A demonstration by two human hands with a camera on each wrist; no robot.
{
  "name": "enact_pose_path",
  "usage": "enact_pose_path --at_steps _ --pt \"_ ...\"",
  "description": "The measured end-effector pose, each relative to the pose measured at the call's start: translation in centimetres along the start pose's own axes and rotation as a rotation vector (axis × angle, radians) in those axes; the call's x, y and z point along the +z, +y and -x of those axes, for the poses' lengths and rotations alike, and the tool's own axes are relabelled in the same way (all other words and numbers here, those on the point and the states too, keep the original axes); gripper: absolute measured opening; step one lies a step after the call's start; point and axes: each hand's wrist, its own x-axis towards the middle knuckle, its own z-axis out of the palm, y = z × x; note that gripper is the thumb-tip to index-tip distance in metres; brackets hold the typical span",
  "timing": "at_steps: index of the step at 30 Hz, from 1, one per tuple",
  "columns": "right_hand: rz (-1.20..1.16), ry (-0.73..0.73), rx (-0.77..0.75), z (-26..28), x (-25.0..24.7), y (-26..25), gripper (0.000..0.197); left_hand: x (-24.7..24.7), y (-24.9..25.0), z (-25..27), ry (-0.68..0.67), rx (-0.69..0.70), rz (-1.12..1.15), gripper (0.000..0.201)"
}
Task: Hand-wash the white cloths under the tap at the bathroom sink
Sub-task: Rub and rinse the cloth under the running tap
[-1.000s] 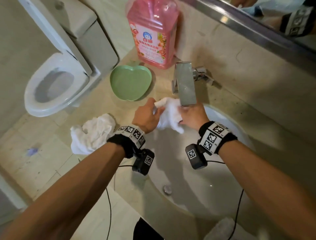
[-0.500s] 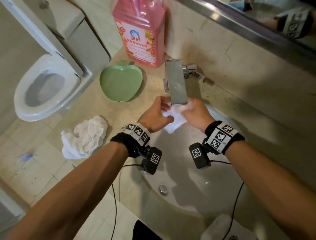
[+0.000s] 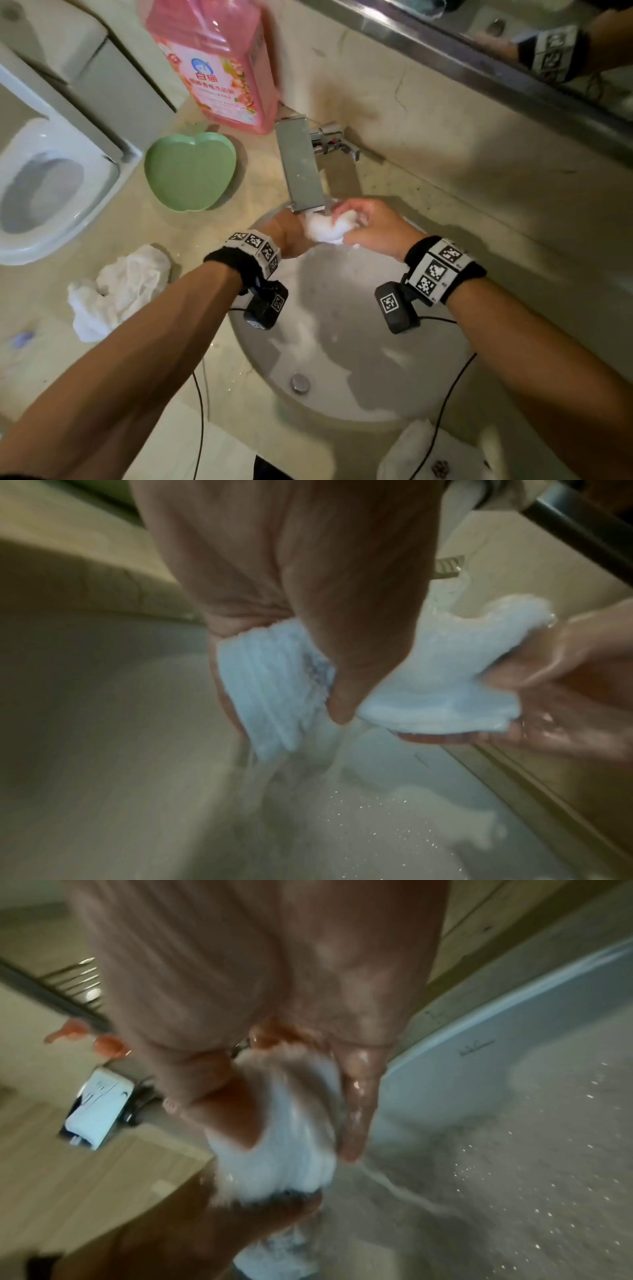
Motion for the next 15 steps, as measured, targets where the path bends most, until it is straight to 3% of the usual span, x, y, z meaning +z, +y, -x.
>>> enact_pose_path --at_steps 1,3,6,8,11,15 --pt "-0.038 -0.034 0.061 0.0 -0.3 0.2 0.027 -0.1 -0.2 0.0 0.052 0.023 -0.015 0.036" --pt "-0.142 -0.109 0.166 -0.3 -0.3 0.8 0.039 -0.4 -0.6 0.3 0.152 -0.091 -0.023 0.035" --pt "-0.089 -0.138 0.201 -0.8 1.5 0.4 0.062 -0.7 -0.8 1.0 0.211 -0.21 -0.058 0.045" --pt "0.084 -0.124 0.151 -1.4 3.0 -0.2 0.065 -1.1 -0.4 1.3 0.221 -0.191 -0.08 0.046" --pt "0.473 -0.075 0.056 -2.4 4.2 -0.7 0.06 -1.4 0.2 1.7 0.163 -0.123 -0.375 0.05" --pt "0.882 -0.024 -0.076 -3.1 5.0 -0.9 0.043 -1.2 0.7 1.8 0.14 -0.172 -0.407 0.04"
